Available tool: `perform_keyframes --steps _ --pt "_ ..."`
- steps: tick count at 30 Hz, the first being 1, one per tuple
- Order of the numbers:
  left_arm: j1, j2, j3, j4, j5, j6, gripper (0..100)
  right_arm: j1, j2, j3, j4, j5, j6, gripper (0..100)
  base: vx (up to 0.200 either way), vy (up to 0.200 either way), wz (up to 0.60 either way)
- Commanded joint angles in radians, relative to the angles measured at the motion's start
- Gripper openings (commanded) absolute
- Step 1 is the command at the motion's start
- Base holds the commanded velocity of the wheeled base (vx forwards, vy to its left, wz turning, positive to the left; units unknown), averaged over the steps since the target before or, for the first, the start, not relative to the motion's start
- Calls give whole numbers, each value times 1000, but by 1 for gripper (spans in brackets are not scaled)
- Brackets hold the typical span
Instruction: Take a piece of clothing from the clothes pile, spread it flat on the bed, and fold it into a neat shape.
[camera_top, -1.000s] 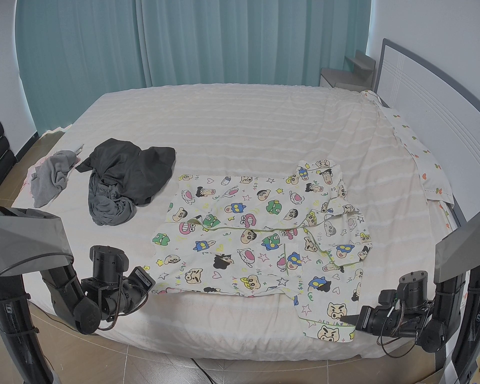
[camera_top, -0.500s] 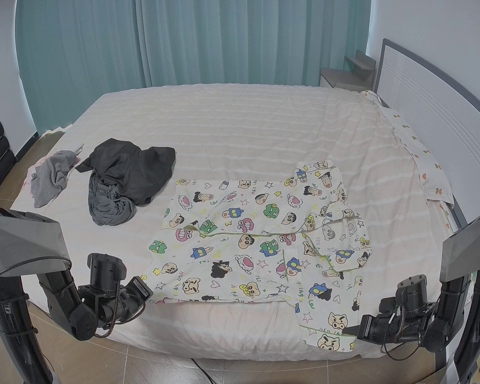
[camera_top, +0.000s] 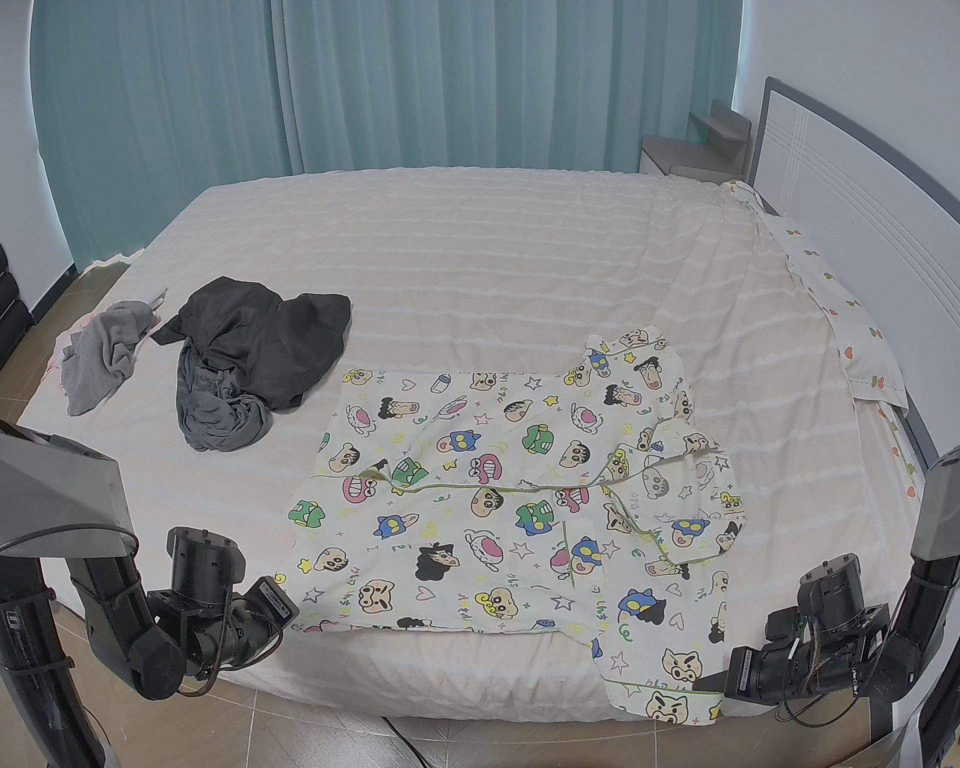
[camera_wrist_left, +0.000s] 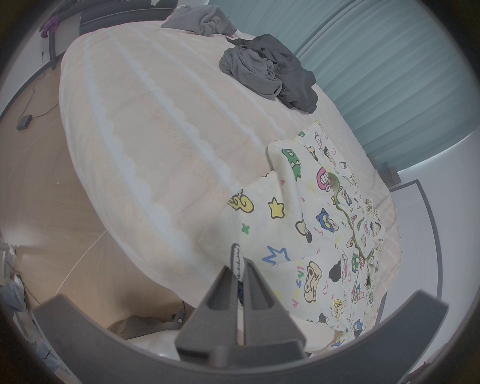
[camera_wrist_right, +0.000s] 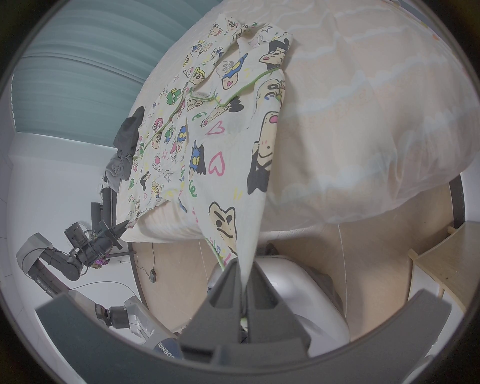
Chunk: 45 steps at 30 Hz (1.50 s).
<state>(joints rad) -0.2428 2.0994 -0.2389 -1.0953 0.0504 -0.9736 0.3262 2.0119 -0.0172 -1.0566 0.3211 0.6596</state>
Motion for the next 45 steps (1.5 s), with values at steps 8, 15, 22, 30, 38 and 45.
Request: perform_keyframes --steps 8,15,22,30,38,45 --pt "-12 -25 40 -37 2 15 0 22 -225 17 129 46 0 0 0 0 0" --pt "-12 -90 -82 -6 9 29 0 -33 -236 -24 33 58 12 0 0 0 0" --pt "-10 -101 -287 192 11 29 0 -87 -225 -130 -13 59 12 0 0 0 0" --pt "-4 -81 -499 365 11 27 0 -125 -185 -271 -13 58 14 0 0 0 0" --pt "-3 -2 -665 456 35 27 0 -179 -85 -418 -16 58 12 0 0 0 0" --pt "5 113 -793 496 54 24 0 -193 19 -540 -19 50 12 0 0 0 0"
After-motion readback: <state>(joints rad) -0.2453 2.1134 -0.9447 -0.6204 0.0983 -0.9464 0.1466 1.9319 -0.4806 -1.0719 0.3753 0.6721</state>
